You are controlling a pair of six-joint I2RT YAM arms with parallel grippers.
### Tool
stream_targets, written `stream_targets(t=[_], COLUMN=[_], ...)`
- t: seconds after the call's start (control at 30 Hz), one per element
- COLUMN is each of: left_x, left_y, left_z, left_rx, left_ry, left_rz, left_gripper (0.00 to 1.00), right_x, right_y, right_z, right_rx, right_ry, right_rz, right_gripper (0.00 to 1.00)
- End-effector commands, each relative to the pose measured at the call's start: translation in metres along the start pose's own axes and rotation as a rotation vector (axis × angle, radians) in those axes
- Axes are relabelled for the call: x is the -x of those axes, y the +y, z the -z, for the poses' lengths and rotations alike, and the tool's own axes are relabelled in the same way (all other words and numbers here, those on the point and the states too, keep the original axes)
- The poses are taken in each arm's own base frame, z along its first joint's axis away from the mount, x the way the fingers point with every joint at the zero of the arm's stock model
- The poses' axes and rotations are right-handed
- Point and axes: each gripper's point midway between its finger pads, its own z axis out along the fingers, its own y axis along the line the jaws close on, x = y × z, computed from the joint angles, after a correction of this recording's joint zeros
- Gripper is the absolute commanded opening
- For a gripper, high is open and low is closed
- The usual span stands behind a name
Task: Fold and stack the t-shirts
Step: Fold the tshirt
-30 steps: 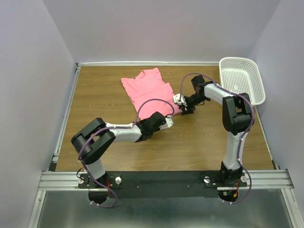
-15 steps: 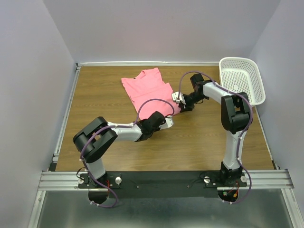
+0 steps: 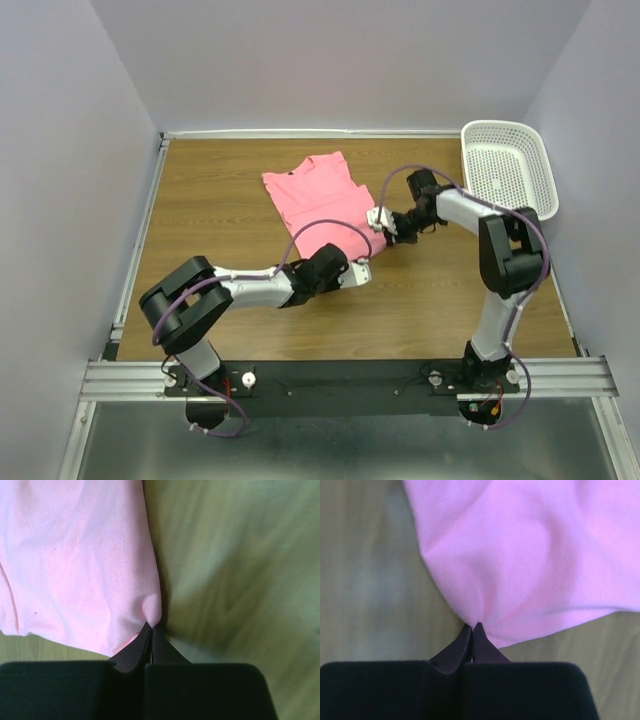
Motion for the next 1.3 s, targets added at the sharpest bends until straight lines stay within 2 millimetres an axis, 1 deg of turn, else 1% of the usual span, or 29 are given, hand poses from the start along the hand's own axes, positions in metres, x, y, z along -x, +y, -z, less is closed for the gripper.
stream_targets(t=[0.0, 0.03, 0.07, 0.1, 0.17, 0.23, 0.27, 0.3, 0.37, 0.4, 0.43, 0.47, 0.5, 0.53, 0.57, 0.6, 0.63, 0.67, 0.73, 0.77, 0.83, 0.87, 0.9, 0.93, 0.97, 1.0, 1.07, 1.23, 1.27], left_x=[0.01, 0.021, 0.026, 0.03, 0.045, 0.054, 0.06, 0.061, 0.061, 0.063, 0.057, 0.056, 0.059, 0.057, 0.048, 0.05, 0.052, 0.046, 0.043, 0.036, 0.04, 0.037, 0.039, 0.038, 0.034, 0.031, 0.026, 0.018, 0.016], left_y=[-0.054, -0.058, -0.063, -0.076, -0.087, -0.083, -0.075, -0.064, -0.046, -0.034, -0.015, -0.004, 0.009, 0.021, 0.048, 0.05, 0.063, 0.086, 0.109, 0.126, 0.15, 0.155, 0.173, 0.18, 0.182, 0.195, 0.208, 0.237, 0.242], left_z=[0.02, 0.029, 0.034, 0.042, 0.063, 0.072, 0.079, 0.08, 0.08, 0.08, 0.076, 0.073, 0.072, 0.069, 0.062, 0.06, 0.058, 0.051, 0.047, 0.04, 0.039, 0.03, 0.029, 0.025, 0.015, 0.013, 0.002, -0.004, -0.007], left_rx=[-0.212, -0.23, -0.251, -0.325, -0.349, -0.345, -0.322, -0.296, -0.241, -0.209, -0.163, -0.138, -0.114, -0.094, -0.05, -0.048, -0.014, 0.028, 0.065, 0.092, 0.138, 0.141, 0.18, 0.197, 0.197, 0.23, 0.274, 0.388, 0.41], left_ry=[-0.073, -0.115, -0.138, -0.168, -0.257, -0.305, -0.336, -0.345, -0.354, -0.362, -0.351, -0.35, -0.359, -0.354, -0.329, -0.327, -0.332, -0.309, -0.304, -0.295, -0.311, -0.299, -0.303, -0.296, -0.28, -0.271, -0.253, -0.237, -0.231], left_rz=[-0.044, -0.041, -0.032, -0.02, -0.053, -0.056, -0.05, -0.036, -0.022, -0.013, 0.0, 0.008, 0.014, 0.023, 0.045, 0.028, 0.029, 0.038, 0.055, 0.082, 0.089, 0.093, 0.103, 0.109, 0.113, 0.129, 0.145, 0.166, 0.169], left_gripper=[0.0, 0.0, 0.0, 0.0, 0.0, 0.0, 0.0, 0.0, 0.0, 0.0, 0.0, 0.0, 0.0, 0.0, 0.0, 0.0, 0.0, 0.0, 0.0, 0.0, 0.0, 0.0, 0.0, 0.0, 0.0, 0.0, 0.0, 0.0, 0.0], right_x=[-0.015, -0.018, -0.016, -0.006, 0.001, 0.014, 0.021, 0.033, 0.04, 0.051, 0.053, 0.051, 0.06, 0.063, 0.065, 0.06, 0.069, 0.062, 0.063, 0.07, 0.061, 0.065, 0.066, 0.06, 0.061, 0.065, 0.062, 0.061, 0.056], right_y=[0.076, 0.103, 0.114, 0.116, 0.13, 0.122, 0.115, 0.094, 0.074, 0.049, 0.039, 0.029, 0.008, -0.004, -0.021, -0.019, -0.042, -0.052, -0.073, -0.096, -0.113, -0.131, -0.139, -0.145, -0.156, -0.165, -0.182, -0.215, -0.224], right_z=[0.021, 0.023, 0.027, 0.04, 0.047, 0.059, 0.061, 0.069, 0.068, 0.075, 0.075, 0.066, 0.072, 0.074, 0.069, 0.061, 0.069, 0.06, 0.058, 0.069, 0.059, 0.065, 0.064, 0.058, 0.059, 0.063, 0.062, 0.063, 0.06], right_rx=[0.124, 0.171, 0.179, 0.143, 0.138, 0.08, 0.062, 0.014, 0.003, -0.04, -0.047, -0.033, -0.067, -0.083, -0.09, -0.069, -0.11, -0.107, -0.136, -0.195, -0.217, -0.266, -0.282, -0.291, -0.325, -0.355, -0.406, -0.516, -0.543], right_ry=[0.126, 0.133, 0.134, 0.133, 0.116, 0.093, 0.067, 0.047, 0.012, -0.005, -0.014, -0.023, -0.039, -0.048, -0.064, -0.067, -0.082, -0.077, -0.081, -0.086, -0.082, -0.086, -0.092, -0.093, -0.1, -0.116, -0.124, -0.165, -0.165], right_rz=[-0.024, -0.045, -0.045, -0.016, -0.035, -0.043, -0.055, -0.071, -0.105, -0.092, -0.129, -0.161, -0.176, -0.183, -0.215, -0.253, -0.241, -0.27, -0.316, -0.296, -0.362, -0.35, -0.359, -0.405, -0.404, -0.424, -0.434, -0.482, -0.485], right_gripper=[0.01, 0.01, 0.01, 0.01, 0.0, 0.01, 0.01, 0.0, 0.0, 0.0, 0.0, 0.0, 0.0, 0.01, 0.01, 0.0, 0.01, 0.01, 0.01, 0.01, 0.01, 0.0, 0.0, 0.01, 0.01, 0.01, 0.0, 0.01, 0.01])
